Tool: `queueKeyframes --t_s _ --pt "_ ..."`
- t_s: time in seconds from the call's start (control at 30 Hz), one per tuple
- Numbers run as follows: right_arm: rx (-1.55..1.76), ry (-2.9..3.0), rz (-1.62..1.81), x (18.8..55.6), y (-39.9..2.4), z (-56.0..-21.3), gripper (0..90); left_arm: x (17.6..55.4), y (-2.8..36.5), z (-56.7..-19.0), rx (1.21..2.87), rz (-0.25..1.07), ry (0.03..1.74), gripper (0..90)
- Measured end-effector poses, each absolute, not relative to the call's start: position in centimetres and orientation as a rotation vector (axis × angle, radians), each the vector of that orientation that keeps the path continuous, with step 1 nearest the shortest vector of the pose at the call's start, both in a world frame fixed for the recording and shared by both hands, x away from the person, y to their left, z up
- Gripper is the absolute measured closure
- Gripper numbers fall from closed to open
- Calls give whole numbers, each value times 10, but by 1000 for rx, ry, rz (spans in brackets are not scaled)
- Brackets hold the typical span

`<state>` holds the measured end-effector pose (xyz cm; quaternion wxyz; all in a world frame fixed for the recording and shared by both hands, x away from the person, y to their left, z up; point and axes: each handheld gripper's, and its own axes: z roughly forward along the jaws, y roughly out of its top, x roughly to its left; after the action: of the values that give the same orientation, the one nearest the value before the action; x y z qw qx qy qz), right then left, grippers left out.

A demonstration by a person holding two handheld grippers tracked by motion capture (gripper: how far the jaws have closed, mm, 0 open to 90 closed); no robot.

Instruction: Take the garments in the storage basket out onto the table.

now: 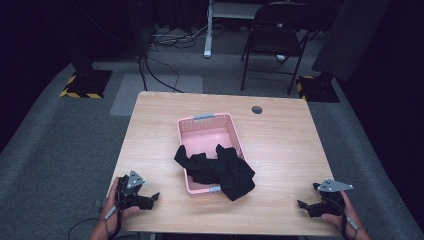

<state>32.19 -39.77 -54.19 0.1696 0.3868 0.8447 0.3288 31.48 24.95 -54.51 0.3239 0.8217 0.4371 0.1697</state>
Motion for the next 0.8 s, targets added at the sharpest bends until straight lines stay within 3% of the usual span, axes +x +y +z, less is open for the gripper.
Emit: queueKeyframes --t_s 0.8 --pt "1103 2369 919 317 -392 -515 23 315 250 -545 2155 445 1147 0"
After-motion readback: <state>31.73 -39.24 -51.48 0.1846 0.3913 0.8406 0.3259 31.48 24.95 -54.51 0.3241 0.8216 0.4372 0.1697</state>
